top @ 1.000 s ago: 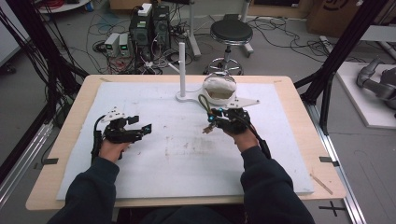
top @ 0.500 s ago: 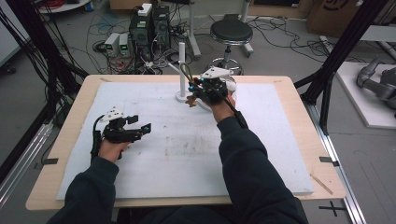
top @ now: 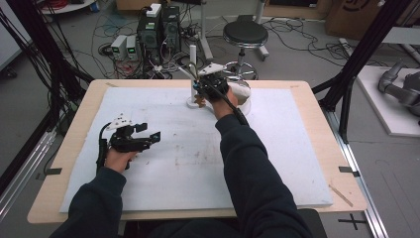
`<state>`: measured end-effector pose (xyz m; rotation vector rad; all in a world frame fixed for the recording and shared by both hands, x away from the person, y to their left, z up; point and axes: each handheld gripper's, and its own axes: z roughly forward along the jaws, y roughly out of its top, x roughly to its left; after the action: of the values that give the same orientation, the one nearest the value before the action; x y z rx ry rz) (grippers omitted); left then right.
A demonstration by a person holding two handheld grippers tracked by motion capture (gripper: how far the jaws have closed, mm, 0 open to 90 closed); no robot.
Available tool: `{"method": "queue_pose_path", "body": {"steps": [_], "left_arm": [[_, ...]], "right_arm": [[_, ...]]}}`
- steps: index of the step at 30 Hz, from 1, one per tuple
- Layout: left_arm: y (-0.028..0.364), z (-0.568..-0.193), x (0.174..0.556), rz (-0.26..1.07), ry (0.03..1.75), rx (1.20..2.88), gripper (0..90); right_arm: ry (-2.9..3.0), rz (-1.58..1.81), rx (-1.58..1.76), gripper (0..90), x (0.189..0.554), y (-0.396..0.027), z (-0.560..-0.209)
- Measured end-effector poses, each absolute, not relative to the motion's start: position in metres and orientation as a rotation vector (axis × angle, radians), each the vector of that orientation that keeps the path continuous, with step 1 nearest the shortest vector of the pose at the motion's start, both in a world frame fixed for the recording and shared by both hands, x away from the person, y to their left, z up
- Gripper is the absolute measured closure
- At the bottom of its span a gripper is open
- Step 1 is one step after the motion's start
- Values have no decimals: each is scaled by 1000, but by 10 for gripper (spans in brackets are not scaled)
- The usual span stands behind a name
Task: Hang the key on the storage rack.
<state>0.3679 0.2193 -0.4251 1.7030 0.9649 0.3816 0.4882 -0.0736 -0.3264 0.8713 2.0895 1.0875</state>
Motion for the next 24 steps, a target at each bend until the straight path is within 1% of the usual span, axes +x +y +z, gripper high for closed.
{"method": "queue_pose_path", "body": {"steps": [2,3,4,5,7,9,14,16,18,19,21,22,24], "left_arm": [[219,-425,368,380,966,1700,234],[220,-425,368,373,966,1697,233],[220,-425,368,371,966,1695,233],[220,-425,368,368,965,1691,233],[220,-424,367,376,965,1687,233],[221,-424,367,377,964,1687,233],[221,-425,367,382,967,1686,233],[221,-425,367,386,969,1686,234],[222,-425,367,385,968,1686,233],[222,-424,367,390,967,1679,233],[223,-423,366,395,968,1654,234],[223,-422,366,401,965,1649,233],[224,-421,365,415,962,1633,233]], "right_arm": [[2111,1090,875,662,490,-74,-329],[2113,1087,872,621,490,-74,-330],[2115,1099,869,553,490,-75,-330],[2123,1119,874,525,490,-77,-330],[2122,1151,882,492,488,-82,-327],[2106,1208,873,483,484,-91,-326],[2142,1278,889,425,474,-118,-328],[2135,1306,883,410,467,-130,-329],[2155,1305,890,358,461,-143,-331],[2173,1284,904,346,458,-148,-332],[2175,1316,884,345,449,-160,-337],[2203,1292,900,316,446,-165,-338],[2208,1303,904,309,437,-176,-343]]}}
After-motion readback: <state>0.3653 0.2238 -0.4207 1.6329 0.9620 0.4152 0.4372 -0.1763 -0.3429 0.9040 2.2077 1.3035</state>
